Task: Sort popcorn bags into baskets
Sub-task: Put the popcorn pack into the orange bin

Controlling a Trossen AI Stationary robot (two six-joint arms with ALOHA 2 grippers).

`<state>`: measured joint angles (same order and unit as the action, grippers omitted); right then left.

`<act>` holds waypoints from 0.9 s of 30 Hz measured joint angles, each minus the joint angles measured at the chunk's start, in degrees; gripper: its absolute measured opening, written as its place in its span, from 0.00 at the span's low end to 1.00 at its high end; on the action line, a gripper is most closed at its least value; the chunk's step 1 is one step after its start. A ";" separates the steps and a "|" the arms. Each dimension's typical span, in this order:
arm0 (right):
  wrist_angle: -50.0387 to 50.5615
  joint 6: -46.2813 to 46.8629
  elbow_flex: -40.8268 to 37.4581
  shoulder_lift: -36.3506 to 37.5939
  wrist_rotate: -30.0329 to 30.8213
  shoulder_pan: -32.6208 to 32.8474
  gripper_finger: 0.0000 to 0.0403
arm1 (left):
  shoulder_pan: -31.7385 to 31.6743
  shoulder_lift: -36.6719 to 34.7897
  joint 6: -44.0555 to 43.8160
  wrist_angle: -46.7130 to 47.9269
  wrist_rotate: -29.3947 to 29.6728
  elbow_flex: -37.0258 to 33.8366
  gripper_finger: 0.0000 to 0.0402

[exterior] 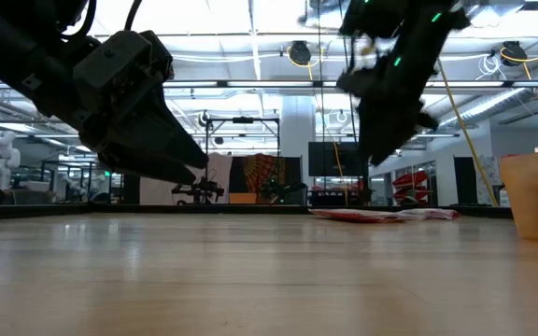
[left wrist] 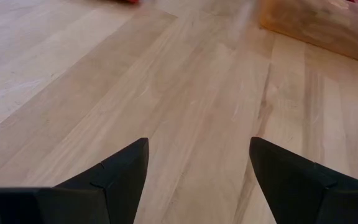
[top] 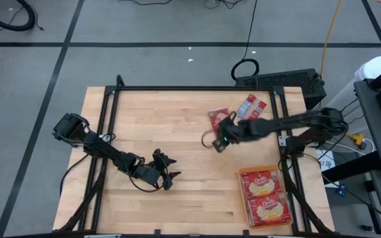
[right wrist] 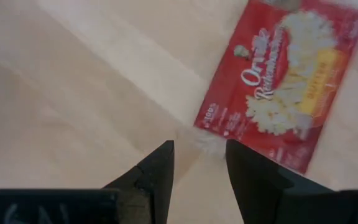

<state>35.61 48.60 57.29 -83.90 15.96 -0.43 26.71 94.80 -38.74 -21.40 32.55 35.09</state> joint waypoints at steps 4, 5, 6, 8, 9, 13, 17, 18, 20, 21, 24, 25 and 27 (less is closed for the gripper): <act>-4.42 -7.79 -0.01 -4.73 -3.59 -5.45 0.35 | 0.10 0.00 -0.07 0.22 0.01 0.00 0.70; -5.48 -8.81 -0.01 -5.71 -3.29 -6.21 0.36 | 0.10 0.00 -0.23 0.25 0.01 0.00 0.70; -6.73 -9.63 -0.01 -6.63 -2.61 -7.08 0.36 | 0.10 0.00 -0.39 0.28 0.01 0.00 0.70; -8.98 -10.75 -0.01 -8.29 -2.60 -8.69 0.37 | 0.10 0.00 -0.39 0.32 0.01 0.00 0.70; -9.56 -10.96 -0.01 -9.01 -2.42 -9.19 0.37 | 0.10 0.00 -0.41 0.32 0.01 0.00 0.70; -11.67 -9.16 -0.01 -12.31 -2.57 -10.43 0.37 | 0.23 0.02 -1.06 0.64 0.03 0.00 0.70; -12.84 -4.29 -0.01 -15.45 -4.91 -9.49 0.37 | 0.73 0.02 -1.25 0.67 0.03 0.00 0.70; -13.94 -3.36 0.04 -16.15 -5.35 -8.92 0.37 | 0.82 0.02 -1.22 0.67 0.05 0.00 0.70; -19.05 -1.04 0.12 -17.29 -6.98 -7.30 0.37 | 1.01 0.02 -1.05 0.67 0.05 0.00 0.70; -22.57 -0.28 0.14 -18.02 -7.42 -6.30 0.37 | 1.06 0.02 -1.01 0.68 0.05 0.00 0.70; -37.62 -1.14 -0.01 -19.54 -9.82 -3.47 0.37 | 1.06 0.02 -0.48 0.66 0.08 0.00 0.70; -42.31 -1.63 -0.03 -19.50 -9.84 -2.70 0.37 | 1.06 0.02 -0.30 0.67 0.08 0.00 0.70; -50.85 -3.40 0.11 -18.82 -9.34 -1.68 0.37 | 1.06 0.02 -0.13 0.81 0.08 0.00 0.70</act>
<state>-15.24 45.20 57.40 -102.72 6.62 -2.11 27.77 94.83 -38.87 -20.59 32.62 35.09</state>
